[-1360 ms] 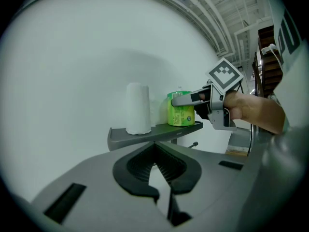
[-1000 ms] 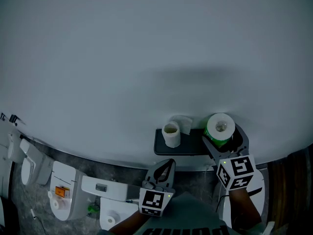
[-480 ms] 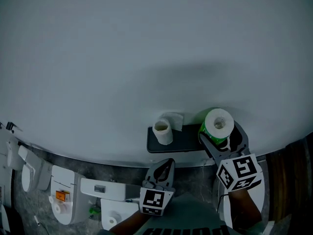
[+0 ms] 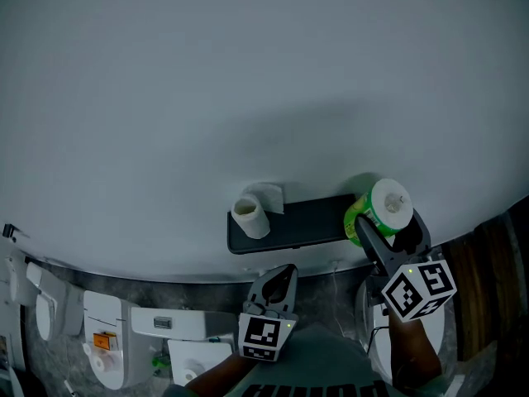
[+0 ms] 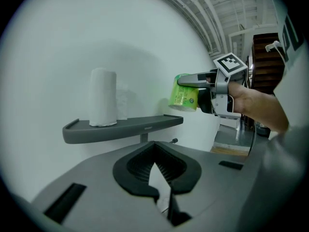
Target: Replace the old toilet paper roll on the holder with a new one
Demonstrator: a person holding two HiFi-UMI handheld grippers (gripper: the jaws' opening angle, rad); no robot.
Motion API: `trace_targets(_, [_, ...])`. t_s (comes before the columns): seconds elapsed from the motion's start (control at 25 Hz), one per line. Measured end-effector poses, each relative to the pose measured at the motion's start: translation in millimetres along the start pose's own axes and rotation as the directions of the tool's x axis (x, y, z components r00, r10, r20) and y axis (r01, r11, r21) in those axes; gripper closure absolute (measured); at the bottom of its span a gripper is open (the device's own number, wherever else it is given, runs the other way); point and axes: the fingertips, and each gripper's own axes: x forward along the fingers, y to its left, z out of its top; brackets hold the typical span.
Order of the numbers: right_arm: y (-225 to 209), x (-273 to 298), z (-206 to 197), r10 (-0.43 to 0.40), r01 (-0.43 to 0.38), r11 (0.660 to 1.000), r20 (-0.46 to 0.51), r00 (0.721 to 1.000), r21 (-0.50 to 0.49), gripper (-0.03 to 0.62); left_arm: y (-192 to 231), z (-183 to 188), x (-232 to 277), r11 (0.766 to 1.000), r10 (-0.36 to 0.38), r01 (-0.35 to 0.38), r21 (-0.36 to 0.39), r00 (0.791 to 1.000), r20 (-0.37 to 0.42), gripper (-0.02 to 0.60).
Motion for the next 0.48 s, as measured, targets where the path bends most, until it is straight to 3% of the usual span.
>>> trace_targets(0.48, [-55.0,-32.3,-27.9,-0.091,0.090,0.982,0.000,0.996,0.167,0.149,-36.3,-3.3,19.8,0.995,-0.068,0.071,0.073,0.997,-0.039,0.577])
